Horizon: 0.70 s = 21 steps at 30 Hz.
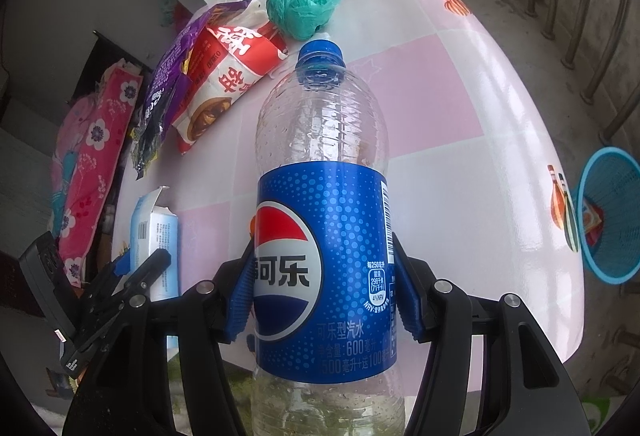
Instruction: Collect trash
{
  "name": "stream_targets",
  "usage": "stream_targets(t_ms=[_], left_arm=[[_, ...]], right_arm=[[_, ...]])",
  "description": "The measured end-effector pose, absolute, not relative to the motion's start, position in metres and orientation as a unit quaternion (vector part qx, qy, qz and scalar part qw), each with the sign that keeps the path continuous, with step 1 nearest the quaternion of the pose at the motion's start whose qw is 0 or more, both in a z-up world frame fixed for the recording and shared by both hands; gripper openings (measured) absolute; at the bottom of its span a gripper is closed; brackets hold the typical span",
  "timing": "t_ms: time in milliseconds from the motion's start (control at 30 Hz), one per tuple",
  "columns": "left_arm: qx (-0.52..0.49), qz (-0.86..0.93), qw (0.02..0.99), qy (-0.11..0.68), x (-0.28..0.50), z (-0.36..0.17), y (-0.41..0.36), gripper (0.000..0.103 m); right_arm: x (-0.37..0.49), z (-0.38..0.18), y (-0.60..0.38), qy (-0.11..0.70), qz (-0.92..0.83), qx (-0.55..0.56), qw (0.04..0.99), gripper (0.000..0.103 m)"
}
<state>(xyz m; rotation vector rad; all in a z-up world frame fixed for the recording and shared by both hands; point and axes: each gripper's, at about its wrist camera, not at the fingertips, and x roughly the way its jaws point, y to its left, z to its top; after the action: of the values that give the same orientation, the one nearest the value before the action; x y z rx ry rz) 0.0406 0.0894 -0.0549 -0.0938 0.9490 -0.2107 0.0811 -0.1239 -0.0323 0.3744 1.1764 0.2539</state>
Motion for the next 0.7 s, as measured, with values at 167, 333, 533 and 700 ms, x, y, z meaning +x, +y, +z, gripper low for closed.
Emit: stream_targets(t_ms=[167, 333, 533, 700], left_arm=[[-0.043, -0.107, 0.890, 0.441, 0.035, -0.043, 0.092, 0.076], [-0.044, -0.114, 0.898, 0.423, 0.026, -0.029, 0.092, 0.076], [-0.037, -0.128, 0.908, 0.398, 0.015, -0.010, 0.086, 0.076], [-0.020, -0.158, 0.913, 0.374, 0.010, 0.013, 0.070, 0.075]], right_arm=[[0.074, -0.027, -0.124, 0.543, 0.121, 0.178, 0.812, 0.056], [0.066, -0.023, -0.129, 0.538, 0.127, 0.193, 0.811, 0.056], [0.055, -0.008, -0.150, 0.514, 0.126, 0.216, 0.821, 0.056], [0.040, 0.014, -0.183, 0.468, 0.103, 0.245, 0.843, 0.056]])
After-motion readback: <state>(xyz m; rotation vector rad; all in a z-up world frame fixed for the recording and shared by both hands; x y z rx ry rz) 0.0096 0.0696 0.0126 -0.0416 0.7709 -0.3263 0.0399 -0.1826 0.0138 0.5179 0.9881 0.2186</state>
